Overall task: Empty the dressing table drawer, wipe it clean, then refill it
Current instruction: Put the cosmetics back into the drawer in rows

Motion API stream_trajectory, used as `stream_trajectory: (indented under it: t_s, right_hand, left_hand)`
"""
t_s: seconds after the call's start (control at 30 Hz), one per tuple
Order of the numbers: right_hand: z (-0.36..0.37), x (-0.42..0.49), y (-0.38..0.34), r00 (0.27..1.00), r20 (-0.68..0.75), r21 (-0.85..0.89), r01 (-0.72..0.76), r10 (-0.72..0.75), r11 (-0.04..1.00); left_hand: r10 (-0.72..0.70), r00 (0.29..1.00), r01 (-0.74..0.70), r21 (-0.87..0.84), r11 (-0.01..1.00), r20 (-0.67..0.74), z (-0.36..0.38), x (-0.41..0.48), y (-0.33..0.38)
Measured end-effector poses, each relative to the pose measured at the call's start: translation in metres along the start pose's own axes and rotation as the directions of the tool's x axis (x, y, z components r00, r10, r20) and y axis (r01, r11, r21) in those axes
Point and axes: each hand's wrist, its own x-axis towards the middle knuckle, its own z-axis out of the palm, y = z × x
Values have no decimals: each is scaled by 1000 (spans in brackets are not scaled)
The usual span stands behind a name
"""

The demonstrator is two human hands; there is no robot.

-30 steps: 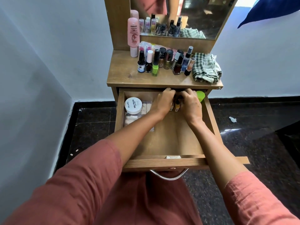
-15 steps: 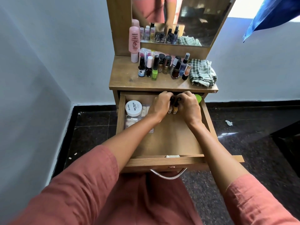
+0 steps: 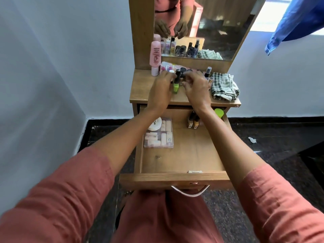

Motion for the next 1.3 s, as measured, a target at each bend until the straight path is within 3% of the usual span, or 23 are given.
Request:
stream_trajectory:
  t_s: [0.1, 0.37, 0.53, 0.87, 1.3]
  right_hand:
    - [4, 17, -6, 999, 40, -2, 18, -17, 1000]
    - [15, 36, -1, 997, 65, -29, 44, -42, 999]
    - [15, 36, -1, 998, 59, -10, 28, -27, 1000]
    - [1, 23, -1, 998, 50, 85, 20, -24, 996]
    - [-29, -27, 13, 998, 40, 15, 54, -54, 998]
  left_hand:
    - [-1, 1000, 3, 80, 997, -17, -7, 19, -6]
    - [53, 981, -115, 336, 935, 189, -4, 43, -12]
    - [77, 979, -146, 385, 911, 189, -3, 48, -10]
    - [53, 976, -96, 200, 975, 212, -1, 42, 2]
    - [3, 978, 5, -37, 999, 206, 0, -11, 28]
